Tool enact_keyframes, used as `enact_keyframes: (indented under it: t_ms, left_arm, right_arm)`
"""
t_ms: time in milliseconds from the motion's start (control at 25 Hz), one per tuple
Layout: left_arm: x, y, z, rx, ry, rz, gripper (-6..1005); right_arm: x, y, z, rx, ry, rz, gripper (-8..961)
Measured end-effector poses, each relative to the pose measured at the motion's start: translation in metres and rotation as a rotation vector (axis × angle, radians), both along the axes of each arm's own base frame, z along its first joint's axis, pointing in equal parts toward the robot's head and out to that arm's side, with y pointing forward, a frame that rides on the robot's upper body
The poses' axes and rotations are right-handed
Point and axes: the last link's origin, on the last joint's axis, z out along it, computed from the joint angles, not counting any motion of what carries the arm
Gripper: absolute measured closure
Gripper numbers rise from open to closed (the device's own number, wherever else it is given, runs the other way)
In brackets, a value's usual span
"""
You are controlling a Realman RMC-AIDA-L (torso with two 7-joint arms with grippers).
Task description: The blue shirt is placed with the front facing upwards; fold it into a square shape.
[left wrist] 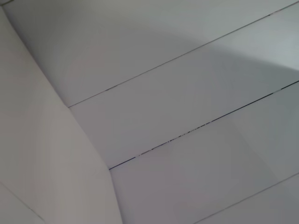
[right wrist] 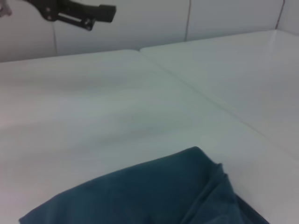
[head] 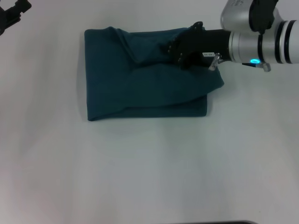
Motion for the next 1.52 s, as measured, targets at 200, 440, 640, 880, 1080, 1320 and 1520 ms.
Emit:
enact_keyframes:
  t_ms: [200, 440, 640, 880, 1080, 1320, 1520]
  left_arm:
    - [-0.001, 0.0, 0.0, 0.001, 0.001, 0.002, 49]
    - [-0.001, -0.001, 0.0, 0.001, 0.002, 0.002, 49]
    - [-0.001, -0.001, -0.001, 0.0, 0.0, 0.002, 49]
    - [-0.001, -0.001, -0.001, 0.0, 0.0, 0.002, 49]
    - [-0.001, -0.002, -0.001, 0.001, 0.0, 0.003, 49]
    - [0.0, -0.001, 0.0, 0.004, -0.003, 0.0, 49]
    - [0.0, 0.0, 0.0, 0.005, -0.004, -0.001, 49]
  right_arm:
    - [0.004, 0.002, 0.01, 0.036, 0.011, -0.014, 938]
    - [0.013, 0.01, 0.028, 0.137, 0.022, -0.047, 923]
    - [0.017, 0.015, 0.031, 0.188, 0.011, -0.066, 910]
    - [0.023, 0.018, 0.03, 0.225, -0.002, -0.094, 894]
    - [0.031, 0.022, 0.032, 0.268, -0.012, -0.131, 881]
    - [0.035, 0.023, 0.026, 0.268, -0.029, -0.144, 866]
    - [0.039, 0.026, 0.03, 0.287, -0.025, -0.162, 853]
